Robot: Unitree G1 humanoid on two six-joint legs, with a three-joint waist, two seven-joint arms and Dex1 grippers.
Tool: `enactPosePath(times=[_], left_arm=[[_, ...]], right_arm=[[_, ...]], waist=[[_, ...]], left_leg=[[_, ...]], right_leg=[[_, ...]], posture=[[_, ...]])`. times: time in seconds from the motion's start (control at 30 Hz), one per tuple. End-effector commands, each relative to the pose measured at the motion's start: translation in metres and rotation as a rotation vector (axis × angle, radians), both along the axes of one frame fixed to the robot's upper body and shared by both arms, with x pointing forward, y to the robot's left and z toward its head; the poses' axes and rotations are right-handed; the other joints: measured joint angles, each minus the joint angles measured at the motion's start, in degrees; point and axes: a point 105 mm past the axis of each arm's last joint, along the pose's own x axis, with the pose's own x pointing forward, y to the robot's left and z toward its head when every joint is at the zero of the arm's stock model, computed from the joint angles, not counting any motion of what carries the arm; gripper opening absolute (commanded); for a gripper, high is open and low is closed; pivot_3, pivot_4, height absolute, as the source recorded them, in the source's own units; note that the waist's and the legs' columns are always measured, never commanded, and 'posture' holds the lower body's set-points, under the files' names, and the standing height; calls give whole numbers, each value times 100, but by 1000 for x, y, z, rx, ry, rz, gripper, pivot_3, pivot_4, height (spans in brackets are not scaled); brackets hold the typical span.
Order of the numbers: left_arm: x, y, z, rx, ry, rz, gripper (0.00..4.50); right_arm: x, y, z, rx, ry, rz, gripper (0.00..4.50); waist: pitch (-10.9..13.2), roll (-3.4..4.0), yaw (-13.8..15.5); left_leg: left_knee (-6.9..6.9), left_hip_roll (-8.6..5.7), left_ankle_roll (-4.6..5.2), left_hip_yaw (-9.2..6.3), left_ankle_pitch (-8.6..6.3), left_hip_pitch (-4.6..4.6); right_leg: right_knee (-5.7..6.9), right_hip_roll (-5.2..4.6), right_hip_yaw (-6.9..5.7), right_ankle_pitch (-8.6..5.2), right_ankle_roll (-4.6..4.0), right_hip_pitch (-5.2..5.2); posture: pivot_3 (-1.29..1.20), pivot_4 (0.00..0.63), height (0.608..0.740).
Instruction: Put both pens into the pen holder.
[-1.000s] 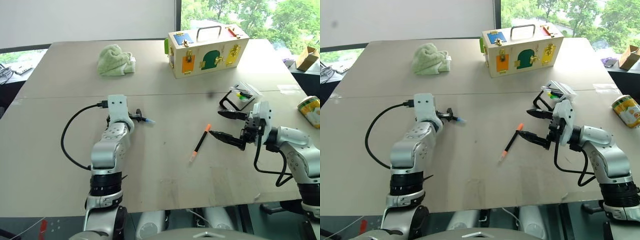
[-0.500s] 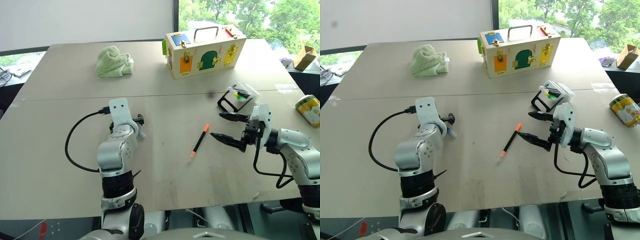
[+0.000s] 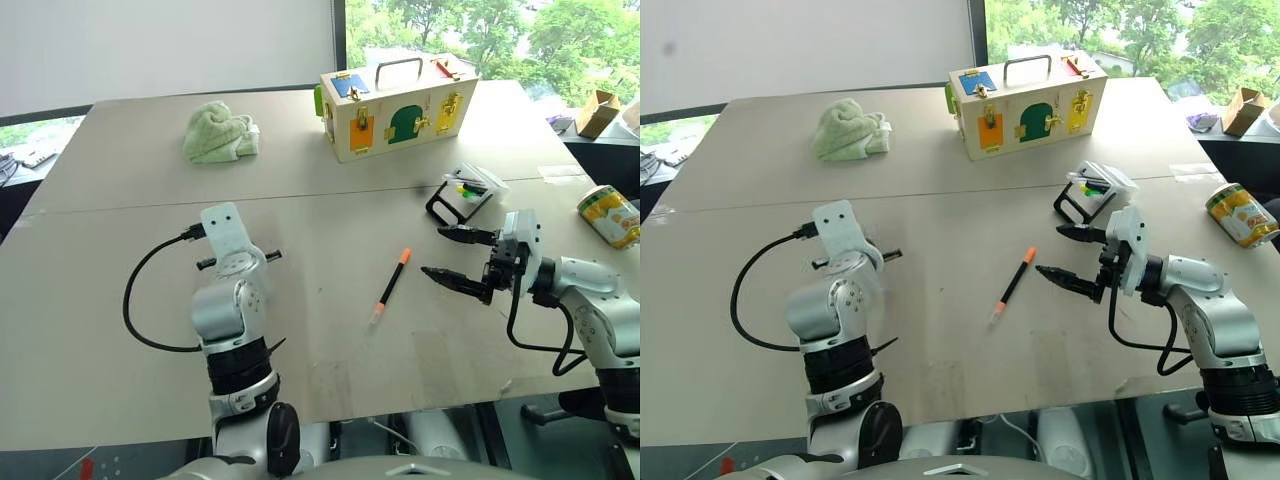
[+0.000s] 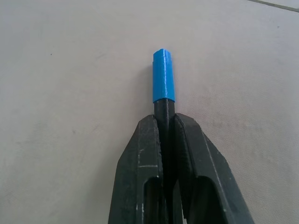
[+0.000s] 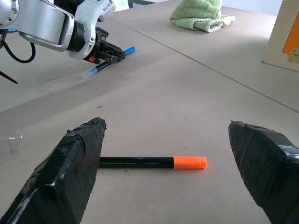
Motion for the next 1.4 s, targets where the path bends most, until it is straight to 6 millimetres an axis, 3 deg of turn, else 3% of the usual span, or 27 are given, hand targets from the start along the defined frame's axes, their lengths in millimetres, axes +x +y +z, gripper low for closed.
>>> enactPosePath(times=[0.03,0.1,0.17,0.23,0.4,0.53,0.7,0.87,1.2,1.23,1.3,1.4], left_arm=[[-11,8,-36,-8,131,15,63],[0,-1,-24,-40,15,-81,63],[13,-24,4,-169,-240,-250,63],[13,-47,34,-170,-432,-472,63],[-7,-90,69,-320,-660,-915,63],[-33,-110,100,-612,-789,-1194,63],[-46,-117,104,-722,-768,-1351,63],[-52,-121,110,-825,-777,-1422,63],[-63,-132,102,-832,-691,-1522,63],[-63,-131,102,-832,-690,-1524,0],[-63,-131,102,-833,-692,-1525,0],[-64,-131,103,-837,-700,-1528,0]], right_arm=[[-3,5,10,17,-37,13,4500],[-2,7,7,26,-4,-1,4500],[-4,10,1,16,29,-4,4500],[-6,16,-4,21,68,2,4500],[4,33,6,104,116,-60,4500],[-2,50,17,157,202,-3,4500],[5,63,11,77,313,-35,4500],[-3,93,37,191,371,74,4500],[-18,118,56,314,424,222,4500],[-19,119,57,318,427,226,4092],[-22,121,56,314,432,237,3715],[-25,122,54,296,437,246,2377]], waist=[[-3,0,0],[-5,4,3],[-6,6,25],[-2,0,62],[13,-26,157],[16,-30,151],[17,-30,103],[20,-35,64],[20,-35,21],[20,-35,20],[20,-35,19],[20,-35,19]], left_leg=[[-3,0,-1,3,0,4],[-12,0,-8,6,4,11],[-20,0,-16,6,8,17],[-22,3,-25,2,13,16],[-8,0,-24,-1,14,-38],[-12,1,-21,-3,14,-56],[-20,5,-19,-6,13,-64],[-19,6,-14,-10,11,-71],[-15,5,-6,-42,7,-120],[-16,5,-6,-45,7,-121],[-16,5,-5,-47,7,-124],[-16,5,-5,-48,6,-124]], right_leg=[[0,0,3,0,0,0],[0,0,6,0,0,1],[2,0,6,0,-1,2],[4,0,0,0,-3,1],[-4,-12,-8,2,-5,-30],[-10,-9,-8,1,-6,-48],[-33,3,-9,-1,-7,-50],[-36,6,-11,-1,-7,-53],[-72,9,-45,1,-5,-73],[-74,9,-47,1,-5,-73],[-77,8,-50,1,-5,-73],[-77,8,-50,1,-5,-73]], posture=[[0,150,740],[0,150,740],[0,150,740],[0,150,740],[0,150,740],[0,150,740],[0,150,740],[0,150,740],[0,150,740],[0,150,740],[0,150,740],[0,150,740]])
